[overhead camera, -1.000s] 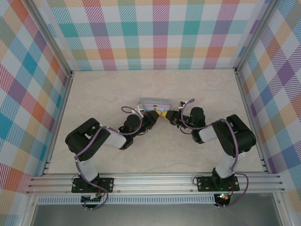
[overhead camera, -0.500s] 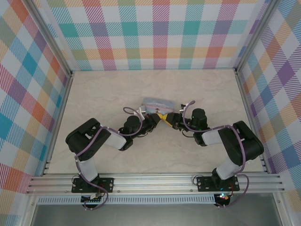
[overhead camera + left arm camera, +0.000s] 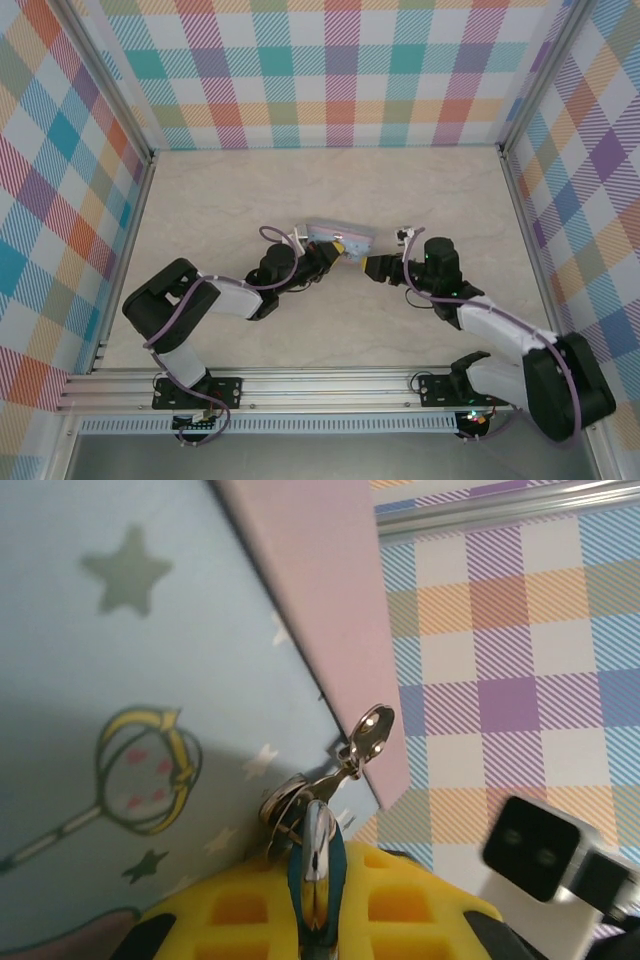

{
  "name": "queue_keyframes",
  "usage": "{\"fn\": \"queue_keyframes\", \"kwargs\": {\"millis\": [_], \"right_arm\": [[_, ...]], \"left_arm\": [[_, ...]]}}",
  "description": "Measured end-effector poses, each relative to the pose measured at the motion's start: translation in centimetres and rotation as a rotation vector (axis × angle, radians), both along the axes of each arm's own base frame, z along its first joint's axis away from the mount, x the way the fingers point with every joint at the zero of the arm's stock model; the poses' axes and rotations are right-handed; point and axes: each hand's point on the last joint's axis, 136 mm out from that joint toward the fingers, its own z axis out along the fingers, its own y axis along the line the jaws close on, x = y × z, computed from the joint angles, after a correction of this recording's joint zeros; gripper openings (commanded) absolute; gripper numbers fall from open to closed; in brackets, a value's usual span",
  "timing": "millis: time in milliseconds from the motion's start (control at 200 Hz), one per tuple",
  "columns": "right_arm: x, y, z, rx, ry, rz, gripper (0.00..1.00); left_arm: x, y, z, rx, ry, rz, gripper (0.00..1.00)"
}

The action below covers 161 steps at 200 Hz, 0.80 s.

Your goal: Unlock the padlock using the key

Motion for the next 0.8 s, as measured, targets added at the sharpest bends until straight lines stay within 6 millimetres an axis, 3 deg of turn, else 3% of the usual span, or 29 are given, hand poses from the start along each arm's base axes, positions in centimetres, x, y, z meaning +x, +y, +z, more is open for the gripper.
{"fn": "queue_keyframes", "kwargs": {"millis": [115,375,535,655,805], "right_arm": [[-0.7,-0.5,1.2,-0.102,-0.198,0.005,0.63],[-2.3,1.4,1.5,-0.375,-0.588,0.143,0.59],[-1.9,1.9,-0.6,-0.575,-0.714,0.206,0.51],[-1.2,2.2,-2.4,-0.704,-0.756,0.243,0.51],[-0.3,2.8,-2.8,-0.790,-0.824,0.258,0.51]], "left_arm": [[0.0,0.3,0.0,0.005,0.018,0.003,0.00],[-0.3,0.3,0.1,-0.006,0.054,-0.006,0.00],[-0.3,0.2,0.0,-0.011,0.076,-0.010,0.00],[-0.4,0.1,0.0,-0.019,0.089,-0.013,0.00],[-0.5,0.1,0.0,-0.024,0.098,-0.018,0.00]]}}
